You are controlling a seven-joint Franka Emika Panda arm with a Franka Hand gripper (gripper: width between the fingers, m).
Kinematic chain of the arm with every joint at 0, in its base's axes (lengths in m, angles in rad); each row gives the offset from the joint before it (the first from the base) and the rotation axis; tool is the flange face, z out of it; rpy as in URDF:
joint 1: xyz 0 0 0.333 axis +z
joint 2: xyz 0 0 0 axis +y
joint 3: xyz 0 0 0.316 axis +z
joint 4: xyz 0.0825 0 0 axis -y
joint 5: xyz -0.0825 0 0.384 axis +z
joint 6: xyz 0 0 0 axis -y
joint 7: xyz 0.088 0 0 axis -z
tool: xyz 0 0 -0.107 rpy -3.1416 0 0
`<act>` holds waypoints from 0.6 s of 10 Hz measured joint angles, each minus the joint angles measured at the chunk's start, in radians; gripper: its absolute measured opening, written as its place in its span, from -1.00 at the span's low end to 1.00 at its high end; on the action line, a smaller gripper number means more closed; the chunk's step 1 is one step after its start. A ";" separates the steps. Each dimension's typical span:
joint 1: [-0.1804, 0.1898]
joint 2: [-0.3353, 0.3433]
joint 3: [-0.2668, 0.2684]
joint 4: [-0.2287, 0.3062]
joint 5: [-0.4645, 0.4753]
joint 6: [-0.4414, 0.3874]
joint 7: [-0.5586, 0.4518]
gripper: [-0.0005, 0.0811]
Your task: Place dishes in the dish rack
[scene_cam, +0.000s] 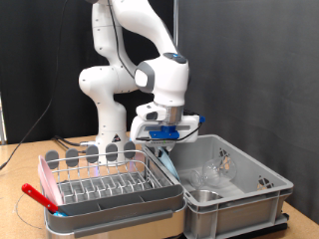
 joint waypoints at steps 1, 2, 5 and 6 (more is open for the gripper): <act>0.002 -0.003 0.000 0.000 0.013 0.007 -0.009 -0.70; 0.006 -0.011 0.000 0.000 0.032 0.016 -0.029 -0.70; 0.010 -0.069 -0.002 0.002 0.096 -0.004 -0.107 -0.91; 0.010 -0.100 -0.005 0.007 0.111 -0.031 -0.124 -0.91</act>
